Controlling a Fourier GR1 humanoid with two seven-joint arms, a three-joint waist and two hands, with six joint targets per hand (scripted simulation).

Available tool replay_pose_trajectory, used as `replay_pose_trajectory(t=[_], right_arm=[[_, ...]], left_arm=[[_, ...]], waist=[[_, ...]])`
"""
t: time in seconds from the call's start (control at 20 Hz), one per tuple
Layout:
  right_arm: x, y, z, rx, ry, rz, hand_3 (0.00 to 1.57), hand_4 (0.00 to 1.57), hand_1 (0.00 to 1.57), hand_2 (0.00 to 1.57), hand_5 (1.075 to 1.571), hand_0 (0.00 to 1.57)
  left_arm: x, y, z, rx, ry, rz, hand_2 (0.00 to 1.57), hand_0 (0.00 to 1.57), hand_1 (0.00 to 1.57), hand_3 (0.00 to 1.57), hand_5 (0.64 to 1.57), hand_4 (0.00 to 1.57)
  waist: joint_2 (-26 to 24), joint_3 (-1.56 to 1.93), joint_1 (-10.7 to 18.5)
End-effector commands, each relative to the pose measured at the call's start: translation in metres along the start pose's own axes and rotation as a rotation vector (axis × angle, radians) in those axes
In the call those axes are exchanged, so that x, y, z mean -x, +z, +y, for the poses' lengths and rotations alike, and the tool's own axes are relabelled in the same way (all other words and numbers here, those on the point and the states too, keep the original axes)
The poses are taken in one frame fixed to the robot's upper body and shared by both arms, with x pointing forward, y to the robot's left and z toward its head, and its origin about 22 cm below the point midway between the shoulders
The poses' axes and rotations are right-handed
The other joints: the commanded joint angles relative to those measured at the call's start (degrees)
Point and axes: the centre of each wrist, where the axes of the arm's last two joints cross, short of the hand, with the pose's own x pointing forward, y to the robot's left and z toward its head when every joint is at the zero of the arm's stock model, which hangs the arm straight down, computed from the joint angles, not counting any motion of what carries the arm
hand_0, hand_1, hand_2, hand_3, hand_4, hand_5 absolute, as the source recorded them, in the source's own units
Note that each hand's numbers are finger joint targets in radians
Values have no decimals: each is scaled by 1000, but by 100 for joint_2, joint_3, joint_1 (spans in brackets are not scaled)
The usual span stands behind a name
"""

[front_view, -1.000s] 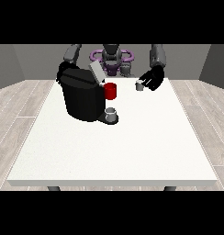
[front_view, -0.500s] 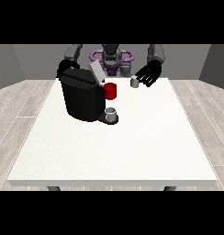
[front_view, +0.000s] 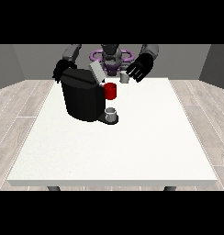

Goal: Insert the coffee pod into the coffee machine and close the lid

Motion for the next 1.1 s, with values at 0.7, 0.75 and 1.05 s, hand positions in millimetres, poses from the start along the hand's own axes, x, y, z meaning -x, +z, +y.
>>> replay_pose_trajectory(t=[0.7,0.75,1.05], right_arm=[[-31,-15,3,1,-11,-92,0,537,0,0,1571,0],[-32,-11,7,-8,-4,-94,0,530,0,0,1571,0],[-8,-5,-13,28,-11,-51,0,499,0,0,1571,0]], left_arm=[[-37,-19,23,-59,-33,-39,1328,1314,1314,1230,1571,493],[-38,-20,34,-80,-25,-17,1315,1292,1292,1222,1571,498],[-47,-23,3,6,-41,-48,1283,1229,1229,1207,1571,511]], waist=[[548,-1,-335],[550,-1,-475],[305,1,-207]])
